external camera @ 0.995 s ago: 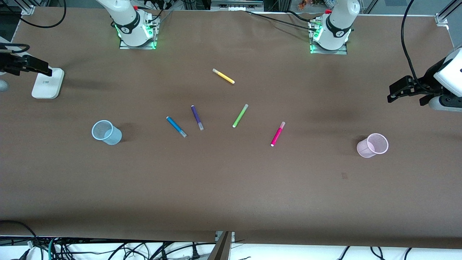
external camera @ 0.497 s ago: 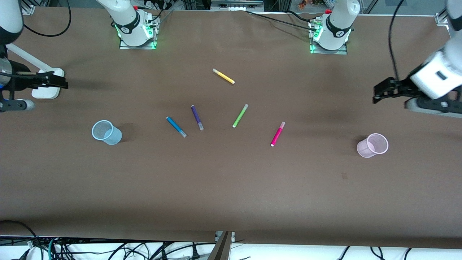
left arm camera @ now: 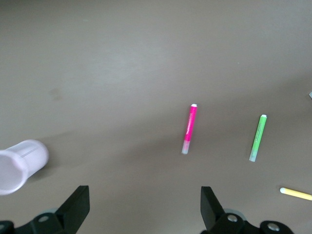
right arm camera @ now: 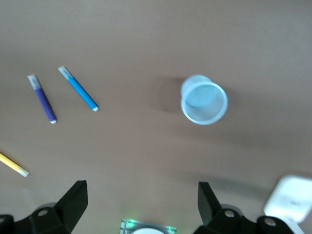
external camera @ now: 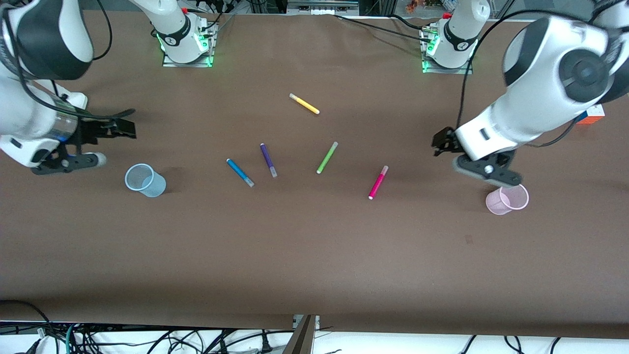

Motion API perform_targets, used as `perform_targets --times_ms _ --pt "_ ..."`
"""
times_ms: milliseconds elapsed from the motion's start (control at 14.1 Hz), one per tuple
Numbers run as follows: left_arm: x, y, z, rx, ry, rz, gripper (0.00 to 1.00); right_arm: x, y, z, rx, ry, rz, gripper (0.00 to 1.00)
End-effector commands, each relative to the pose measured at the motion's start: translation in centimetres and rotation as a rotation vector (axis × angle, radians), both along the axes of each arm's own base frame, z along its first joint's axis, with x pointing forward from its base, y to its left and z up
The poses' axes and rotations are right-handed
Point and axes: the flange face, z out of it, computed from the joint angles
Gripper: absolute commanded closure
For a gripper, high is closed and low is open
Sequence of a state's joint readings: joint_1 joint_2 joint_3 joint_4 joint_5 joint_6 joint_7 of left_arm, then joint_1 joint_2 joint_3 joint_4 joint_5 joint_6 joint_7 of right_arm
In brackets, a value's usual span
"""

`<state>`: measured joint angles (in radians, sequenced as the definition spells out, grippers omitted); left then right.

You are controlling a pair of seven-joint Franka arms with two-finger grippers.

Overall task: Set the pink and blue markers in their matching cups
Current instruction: 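Reach both grippers down to the pink and blue markers, then close both grippers on the markers and lift them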

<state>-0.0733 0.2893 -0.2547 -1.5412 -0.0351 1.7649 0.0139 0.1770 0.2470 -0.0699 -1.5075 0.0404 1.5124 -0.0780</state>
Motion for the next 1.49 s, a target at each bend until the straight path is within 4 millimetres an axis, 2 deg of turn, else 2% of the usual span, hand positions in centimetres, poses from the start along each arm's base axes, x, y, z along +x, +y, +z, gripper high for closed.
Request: perform_targets --times_ms 0,71,213,355,426,497,711,853,995,1208,1421 --pt "0.7 -3.5 -5.2 -0.016 0.053 -0.050 0.00 1.5 2.8 -3.1 0.019 -0.012 0.038 0.00" --pt "0.6 -4.7 -7.7 -0.013 0.071 -0.065 0.00 1.9 4.4 -4.6 0.018 -0.016 0.060 0.00" --pt "0.8 -5.3 -12.4 -0.022 0.063 -0.063 0.00 2.4 6.7 -7.2 0.012 -0.013 0.094 0.00" --pt "-0.4 -6.3 -16.7 -0.002 0.038 -0.091 0.00 2.5 8.1 -9.7 0.026 0.022 0.170 0.00" --pt "-1.0 -6.6 -19.1 0.012 0.012 -0.083 0.00 2.7 8.8 -12.0 0.036 0.050 0.231 0.00" --pt "-2.0 -7.5 -20.9 0.035 -0.018 -0.070 0.00 2.7 9.7 -13.5 0.045 0.055 0.284 0.00" --pt "-4.2 -10.1 -25.9 0.114 -0.037 -0.101 0.00 1.0 14.0 -16.6 0.044 0.026 0.359 0.00" --pt "-4.6 -10.6 -27.9 0.142 -0.046 -0.099 0.00 0.2 16.3 -18.0 0.041 0.009 0.389 0.00" --pt "-5.1 -10.5 -29.2 0.154 -0.027 -0.108 0.00 -0.7 18.4 -20.8 0.035 -0.003 0.414 0.00" --pt "-6.4 -10.5 -30.5 0.162 -0.004 -0.120 0.00 -1.6 18.5 -23.9 0.038 -0.059 0.398 0.00" --pt "-6.6 -10.5 -31.4 0.164 0.007 -0.096 0.35 -1.8 19.4 -25.3 0.049 -0.121 0.408 0.00"
